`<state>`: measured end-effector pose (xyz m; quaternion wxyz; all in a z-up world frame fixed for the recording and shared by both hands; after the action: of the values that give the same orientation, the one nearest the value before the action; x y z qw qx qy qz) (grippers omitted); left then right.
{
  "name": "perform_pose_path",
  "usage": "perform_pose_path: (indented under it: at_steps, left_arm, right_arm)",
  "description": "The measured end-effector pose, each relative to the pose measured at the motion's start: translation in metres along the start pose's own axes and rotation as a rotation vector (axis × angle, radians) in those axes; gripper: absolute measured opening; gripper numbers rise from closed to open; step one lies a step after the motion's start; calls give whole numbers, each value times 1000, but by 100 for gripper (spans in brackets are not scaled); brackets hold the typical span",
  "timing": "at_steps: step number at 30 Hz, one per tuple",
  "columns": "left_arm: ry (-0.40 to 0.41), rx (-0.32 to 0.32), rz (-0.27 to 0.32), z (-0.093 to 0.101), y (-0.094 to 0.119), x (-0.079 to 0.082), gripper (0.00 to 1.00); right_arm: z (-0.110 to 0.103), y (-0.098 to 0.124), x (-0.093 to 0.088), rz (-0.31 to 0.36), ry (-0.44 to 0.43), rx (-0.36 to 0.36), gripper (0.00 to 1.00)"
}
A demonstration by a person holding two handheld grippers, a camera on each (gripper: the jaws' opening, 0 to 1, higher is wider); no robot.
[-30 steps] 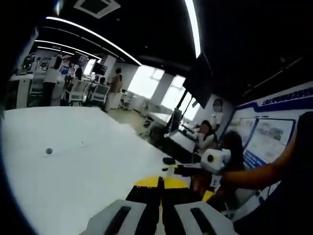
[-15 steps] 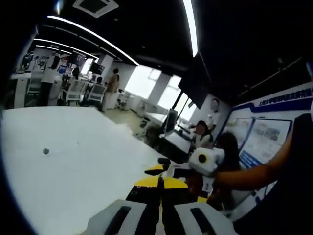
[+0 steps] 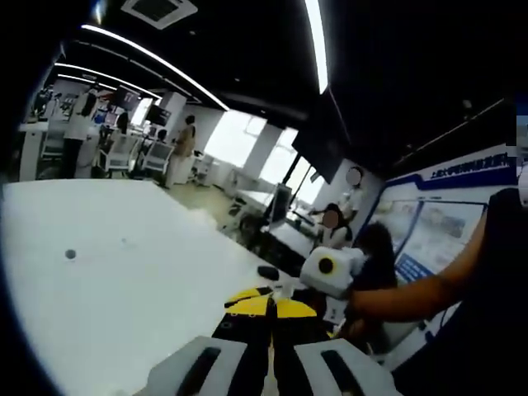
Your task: Compare the silicone blocks by pressing each to a similar depth, holding the contact briefly, and releasing to observe deformation and rebound differences across the visible hardness samples.
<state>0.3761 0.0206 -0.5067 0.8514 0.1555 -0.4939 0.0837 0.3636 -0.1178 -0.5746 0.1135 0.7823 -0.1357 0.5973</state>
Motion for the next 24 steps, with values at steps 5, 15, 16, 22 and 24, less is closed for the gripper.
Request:
perform_pose_path:
  at_steps: [5, 15, 16, 22, 24]
  left_arm:
    - [12, -10, 15, 0, 1, 3, 0]
    - [24, -30, 23, 1, 4, 6, 0]
    - [24, -31, 22, 1, 4, 6, 0]
    - [28, -41, 27, 4, 5, 8, 0]
    - [28, -44, 29, 5, 6, 9, 0]
  right_arm:
    - [-2, -3, 3, 0, -6, 25, 43]
    - [-3, -9, 7, 20, -23, 38, 35]
    - [-3, -9, 7, 21, -23, 38, 35]
    - [-4, -12, 8, 18, -2, 45, 31]
    - [-4, -13, 10, 25, 3, 47, 30]
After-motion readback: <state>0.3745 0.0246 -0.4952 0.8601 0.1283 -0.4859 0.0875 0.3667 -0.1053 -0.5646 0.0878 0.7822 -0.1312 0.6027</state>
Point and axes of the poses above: the point that each gripper's makers call its tool centre point, and the gripper's own axes: y roughly backward along the fingers, z roughly to its right, x roughly out of its top, the point moved 7 cm from there along y, roughly backward along the fingers
